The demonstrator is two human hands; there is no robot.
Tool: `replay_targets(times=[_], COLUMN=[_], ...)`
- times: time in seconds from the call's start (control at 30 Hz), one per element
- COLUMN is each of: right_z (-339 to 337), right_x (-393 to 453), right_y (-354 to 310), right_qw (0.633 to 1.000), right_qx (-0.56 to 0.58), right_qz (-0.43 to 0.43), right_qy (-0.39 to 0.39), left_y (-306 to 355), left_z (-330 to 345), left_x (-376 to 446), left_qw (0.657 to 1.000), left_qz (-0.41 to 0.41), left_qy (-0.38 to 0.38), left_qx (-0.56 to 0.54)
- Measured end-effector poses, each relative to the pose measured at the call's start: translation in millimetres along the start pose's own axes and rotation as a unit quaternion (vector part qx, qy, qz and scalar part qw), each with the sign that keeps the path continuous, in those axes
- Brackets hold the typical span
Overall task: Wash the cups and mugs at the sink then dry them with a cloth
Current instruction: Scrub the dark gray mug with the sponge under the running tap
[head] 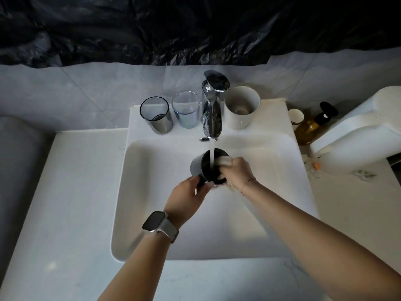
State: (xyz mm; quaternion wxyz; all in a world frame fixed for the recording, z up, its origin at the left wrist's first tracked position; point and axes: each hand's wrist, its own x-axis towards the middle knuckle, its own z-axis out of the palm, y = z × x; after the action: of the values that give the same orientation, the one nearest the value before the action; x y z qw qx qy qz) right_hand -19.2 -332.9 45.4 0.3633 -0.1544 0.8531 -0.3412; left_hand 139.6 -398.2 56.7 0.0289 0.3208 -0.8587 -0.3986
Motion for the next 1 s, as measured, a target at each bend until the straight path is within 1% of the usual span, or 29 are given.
replay_targets(times=[0.07, 0.13, 0.2, 0.23, 0.3, 0.33, 0.37, 0.4, 0.43, 0.47, 0.53, 0.57, 0.6, 0.63, 0.67, 0.7, 0.73, 0.77, 0.8, 0.87, 0.9, 0.93, 0.97, 1.0], right_z=[-4.5, -11.2, -17.3, -20.3, -25.2, -25.8, -26.2, -25.1, -23.6, -22.9, -23.1, -22.1, -19.5, -15.2, -8.2, -2.1, 4.6, 10.8, 17.4, 22.2, 21.7, 18.9, 15.1, 9.7], right_x=[-2.4, 0.2, 4.1, 6.4, 9.6, 12.1, 11.8, 12.6, 12.1, 13.3, 14.3, 11.0, 5.5, -2.1, -8.5, -17.6, -23.4, -26.4, -26.6, -29.3, -30.8, -33.8, -35.8, -37.2], right_y=[-2.3, -6.2, -15.9, -21.5, -31.9, -34.5, -37.3, -36.7, -35.2, -31.7, -22.8, -17.7, -11.8, -5.4, 2.1, 6.2, 10.5, 12.8, 14.7, 12.3, 8.9, 4.0, -0.9, -5.3], right_qw=[0.999, 0.988, 0.952, 0.927, 0.870, 0.848, 0.839, 0.843, 0.862, 0.892, 0.961, 0.985, 0.996, 0.994, 0.976, 0.946, 0.915, 0.898, 0.895, 0.921, 0.933, 0.946, 0.958, 0.970], right_qx=[-0.040, -0.138, -0.253, -0.294, -0.349, -0.357, -0.356, -0.343, -0.325, -0.293, -0.185, -0.113, -0.032, 0.055, 0.155, 0.254, 0.328, 0.363, 0.371, 0.325, 0.306, 0.280, 0.253, 0.218], right_qz=[-0.018, -0.074, -0.172, -0.232, -0.341, -0.376, -0.391, -0.392, -0.369, -0.332, -0.196, -0.115, -0.039, 0.031, 0.091, 0.132, 0.157, 0.176, 0.191, 0.193, 0.182, 0.158, 0.129, 0.105], right_qy=[-0.007, 0.003, 0.014, -0.002, -0.074, -0.110, -0.128, -0.131, -0.118, -0.094, -0.062, -0.062, -0.073, -0.093, -0.123, -0.155, -0.175, -0.175, -0.160, -0.089, -0.058, -0.042, -0.027, -0.024], left_y=[-1.5, -2.5, -1.2, 0.4, 3.9, 3.7, 2.8, 1.7, 0.3, -0.9, -1.3, -1.9, -3.1, -5.3, -8.6, -12.2, -16.8, -20.7, -24.4, -27.2, -25.3, -21.5, -18.6, -14.8], left_z=[-0.1, -2.0, -4.3, -4.3, -4.4, -4.1, -3.3, -2.6, -2.1, -1.4, -0.3, 0.2, 1.2, 2.9, 5.4, 8.0, 10.2, 11.7, 13.2, 13.9, 12.6, 10.6, 7.8, 3.3], left_x=[1.0, -1.4, -3.6, -4.6, -7.5, -8.6, -9.6, -10.5, -11.0, -11.0, -10.8, -10.8, -10.4, -9.9, -9.2, -8.5, -8.0, -7.9, -8.0, -8.7, -9.4, -10.3, -9.4, -7.6], left_qw=[0.993, 0.982, 0.977, 0.978, 0.979, 0.977, 0.975, 0.973, 0.971, 0.969, 0.966, 0.966, 0.968, 0.973, 0.979, 0.985, 0.990, 0.994, 0.996, 0.997, 0.997, 0.995, 0.988, 0.973], left_qz=[-0.029, -0.043, -0.048, -0.048, -0.041, -0.035, -0.029, -0.025, -0.024, -0.025, -0.025, -0.026, -0.024, -0.014, 0.001, 0.020, 0.038, 0.051, 0.061, 0.070, 0.063, 0.046, 0.017, -0.021], left_qy=[-0.024, -0.038, -0.062, -0.077, -0.098, -0.097, -0.085, -0.066, -0.044, -0.023, 0.001, 0.011, 0.022, 0.034, 0.045, 0.053, 0.056, 0.052, 0.043, 0.023, 0.015, 0.019, 0.044, 0.086], left_qx=[-0.110, -0.181, -0.199, -0.189, -0.176, -0.186, -0.203, -0.220, -0.234, -0.245, -0.258, -0.257, -0.248, -0.229, -0.201, -0.163, -0.120, -0.080, -0.050, -0.036, -0.052, -0.091, -0.148, -0.212])
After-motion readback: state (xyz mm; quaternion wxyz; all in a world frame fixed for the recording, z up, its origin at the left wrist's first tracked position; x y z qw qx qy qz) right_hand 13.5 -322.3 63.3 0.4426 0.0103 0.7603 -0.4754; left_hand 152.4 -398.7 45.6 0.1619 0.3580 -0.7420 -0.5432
